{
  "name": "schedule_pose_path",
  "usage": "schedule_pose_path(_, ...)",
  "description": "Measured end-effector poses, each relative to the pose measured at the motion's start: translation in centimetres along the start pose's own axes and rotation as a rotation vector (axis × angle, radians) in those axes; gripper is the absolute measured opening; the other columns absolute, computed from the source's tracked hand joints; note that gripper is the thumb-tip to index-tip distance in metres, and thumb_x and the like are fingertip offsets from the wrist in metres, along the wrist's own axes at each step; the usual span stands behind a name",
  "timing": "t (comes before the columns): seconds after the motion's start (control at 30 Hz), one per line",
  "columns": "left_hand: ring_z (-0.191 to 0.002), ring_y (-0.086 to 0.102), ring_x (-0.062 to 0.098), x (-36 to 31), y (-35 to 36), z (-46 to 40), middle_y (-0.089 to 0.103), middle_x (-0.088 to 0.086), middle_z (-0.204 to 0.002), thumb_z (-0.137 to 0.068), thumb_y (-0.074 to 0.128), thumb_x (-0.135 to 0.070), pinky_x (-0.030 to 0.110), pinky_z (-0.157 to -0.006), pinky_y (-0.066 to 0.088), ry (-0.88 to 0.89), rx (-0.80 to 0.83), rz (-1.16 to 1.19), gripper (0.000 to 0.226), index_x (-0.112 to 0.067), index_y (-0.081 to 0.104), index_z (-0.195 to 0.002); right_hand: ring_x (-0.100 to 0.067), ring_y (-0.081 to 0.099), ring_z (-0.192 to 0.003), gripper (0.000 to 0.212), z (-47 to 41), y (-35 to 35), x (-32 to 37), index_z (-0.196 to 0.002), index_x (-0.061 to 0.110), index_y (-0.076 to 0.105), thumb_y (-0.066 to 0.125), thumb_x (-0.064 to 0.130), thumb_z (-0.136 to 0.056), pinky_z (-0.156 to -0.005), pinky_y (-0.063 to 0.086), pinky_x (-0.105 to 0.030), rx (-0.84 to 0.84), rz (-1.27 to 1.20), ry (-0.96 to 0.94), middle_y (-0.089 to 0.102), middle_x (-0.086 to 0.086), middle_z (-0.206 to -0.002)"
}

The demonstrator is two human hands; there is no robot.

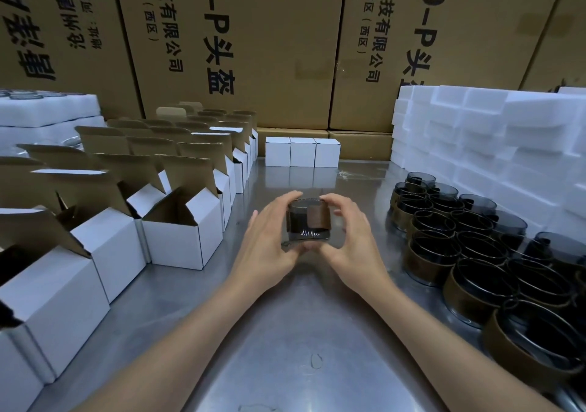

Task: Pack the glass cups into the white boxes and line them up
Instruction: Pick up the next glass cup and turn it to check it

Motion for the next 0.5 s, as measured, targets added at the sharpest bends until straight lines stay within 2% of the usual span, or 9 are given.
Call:
schedule_pose_path(0.07, -0.128, 0.042, 0.006, -0.6, -0.1, 0.0, 0.048, -0.018, -0.132, -0.074, 0.078, -0.021, 0.047, -0.113, 0.024, 0.069, -0.024, -0.059, 0.071, -0.030, 0.042, -0.134, -0.010, 0.042, -0.118, 0.066, 0.1, -0.1, 0.6, -0.124, 0.038, 0.045, 0.078, 0.014, -0.073, -0.092, 0.031, -0.006, -0.010, 0.042, -0.044, 0.046, 0.019, -0.120)
schedule_pose_path(0.1, -0.125, 0.043, 0.005, -0.6, -0.2, 0.0, 0.049, -0.021, -0.128, -0.073, 0.078, -0.021, 0.047, -0.114, 0.022, 0.063, -0.034, -0.059, 0.069, -0.031, 0.044, -0.132, -0.012, 0.041, -0.120, 0.068, 0.1, 0.0, 0.8, -0.126, 0.041, 0.043, 0.078, 0.015, -0.073, -0.090, 0.029, -0.003, -0.004, 0.057, -0.060, 0.046, 0.017, -0.123)
schedule_pose_path(0.2, -0.119, 0.047, 0.002, 0.3, -0.2, 0.1, 0.052, -0.026, -0.118, -0.071, 0.076, -0.020, 0.043, -0.114, 0.009, -0.029, -0.023, -0.004, 0.065, -0.038, 0.039, -0.122, -0.010, 0.040, -0.124, 0.079, 0.1, 0.3, 0.5, -0.131, 0.043, 0.034, 0.080, 0.020, -0.071, -0.095, 0.033, -0.012, 0.024, -0.003, -0.025, 0.044, 0.013, -0.131)
schedule_pose_path(0.3, -0.116, 0.050, 0.002, 0.9, 0.0, 0.1, 0.053, -0.027, -0.113, -0.072, 0.076, -0.021, 0.042, -0.115, 0.006, -0.067, -0.006, 0.036, 0.064, -0.041, 0.032, -0.113, -0.008, 0.042, -0.124, 0.072, 0.1, 0.6, -0.3, -0.125, 0.038, 0.037, 0.082, 0.023, -0.071, -0.103, 0.037, -0.027, 0.052, -0.099, 0.058, 0.047, 0.016, -0.128)
schedule_pose_path(0.43, -0.123, 0.046, 0.005, 0.5, 0.3, 0.1, 0.053, -0.020, -0.123, -0.073, 0.075, -0.028, 0.043, -0.115, 0.009, -0.049, 0.017, 0.042, 0.065, -0.037, 0.034, -0.122, -0.006, 0.048, -0.114, 0.064, -0.1, 0.2, 0.1, -0.116, 0.034, 0.044, 0.084, 0.023, -0.068, -0.096, 0.041, -0.024, 0.019, -0.069, 0.026, 0.053, 0.012, -0.119)
schedule_pose_path(0.5, -0.124, 0.045, 0.008, -0.1, 0.0, 0.0, 0.051, -0.018, -0.127, -0.071, 0.073, -0.028, 0.048, -0.114, 0.018, -0.001, -0.004, 0.011, 0.067, -0.032, 0.040, -0.129, -0.006, 0.048, -0.112, 0.063, -0.1, -0.1, 0.4, -0.116, 0.033, 0.047, 0.085, 0.021, -0.066, -0.095, 0.043, -0.028, -0.005, -0.068, 0.006, 0.051, 0.013, -0.116)
Point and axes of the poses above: each hand's wrist, its own z-axis away from the middle knuckle, its own y-axis out of the palm, x = y × z, the point moved 10 cm from there along -z, towards the middle knuckle
